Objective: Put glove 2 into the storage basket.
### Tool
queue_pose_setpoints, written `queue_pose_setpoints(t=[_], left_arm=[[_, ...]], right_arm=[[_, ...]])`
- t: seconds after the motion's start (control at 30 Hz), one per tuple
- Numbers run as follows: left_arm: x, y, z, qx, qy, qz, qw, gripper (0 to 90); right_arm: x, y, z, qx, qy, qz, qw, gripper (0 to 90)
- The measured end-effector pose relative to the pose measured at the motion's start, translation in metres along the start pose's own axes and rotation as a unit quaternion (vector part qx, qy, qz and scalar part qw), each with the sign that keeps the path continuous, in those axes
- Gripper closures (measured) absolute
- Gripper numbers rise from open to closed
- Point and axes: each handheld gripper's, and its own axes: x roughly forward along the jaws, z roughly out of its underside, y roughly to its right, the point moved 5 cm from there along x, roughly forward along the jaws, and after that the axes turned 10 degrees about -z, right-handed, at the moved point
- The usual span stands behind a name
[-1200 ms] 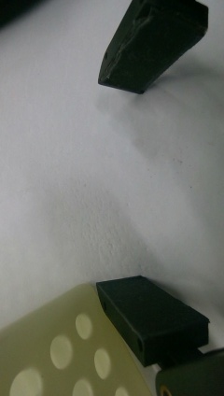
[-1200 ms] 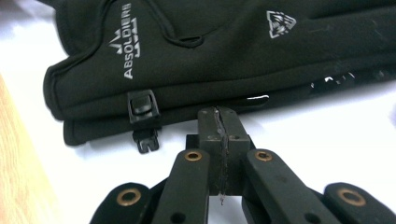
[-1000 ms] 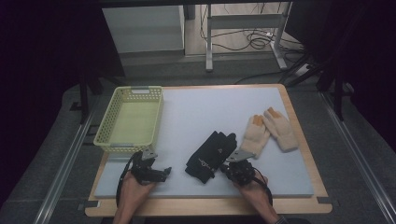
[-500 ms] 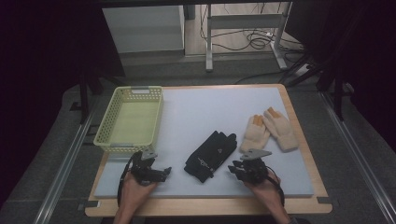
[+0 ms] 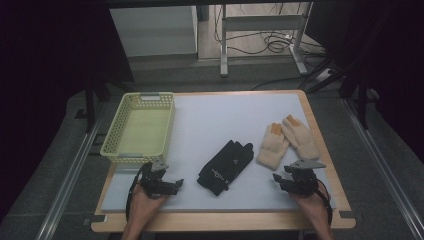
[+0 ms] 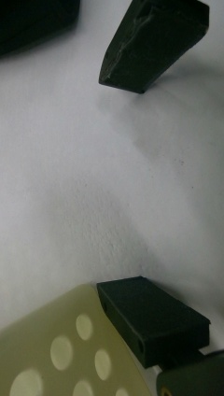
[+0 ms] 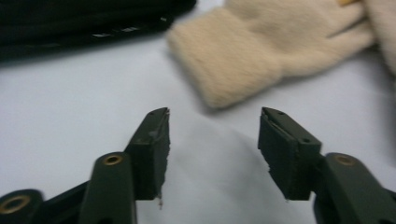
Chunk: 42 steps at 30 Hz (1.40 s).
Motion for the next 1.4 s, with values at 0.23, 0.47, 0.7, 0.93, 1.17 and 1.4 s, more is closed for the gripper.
queue_pose_setpoints(t=[0.23, 0.47, 0.7, 0.93, 1.17, 1.4], left_arm=[[-0.001, 0.0, 0.0, 0.005, 0.001, -0.002, 1.0, 4.7], [-0.014, 0.017, -0.02, 0.026, 0.005, 0.04, 0.9988, 6.3], [-0.016, 0.047, -0.059, 0.048, 0.008, 0.094, 0.9944, 2.1], [-0.002, 0.086, -0.099, 0.094, -0.008, 0.115, 0.9888, 0.0], [0.021, 0.111, -0.118, 0.109, -0.033, 0.119, 0.9864, 0.0], [0.047, 0.126, -0.121, 0.134, -0.055, 0.101, 0.9843, 0.0]], right_arm=[[0.006, 0.004, 0.005, -0.007, -0.007, 0.002, 0.9999, 31.2], [0.006, 0.004, 0.005, -0.007, -0.005, 0.002, 1.0, 30.8], [0.006, 0.004, 0.005, -0.007, -0.005, 0.002, 1.0, 30.7], [0.006, 0.004, 0.005, -0.006, -0.005, 0.006, 1.0, 28.5], [0.006, 0.005, 0.005, -0.002, -0.005, 0.01, 0.9999, 26.5], [0.006, 0.005, 0.006, -0.002, -0.005, 0.01, 0.9999, 26.4]])
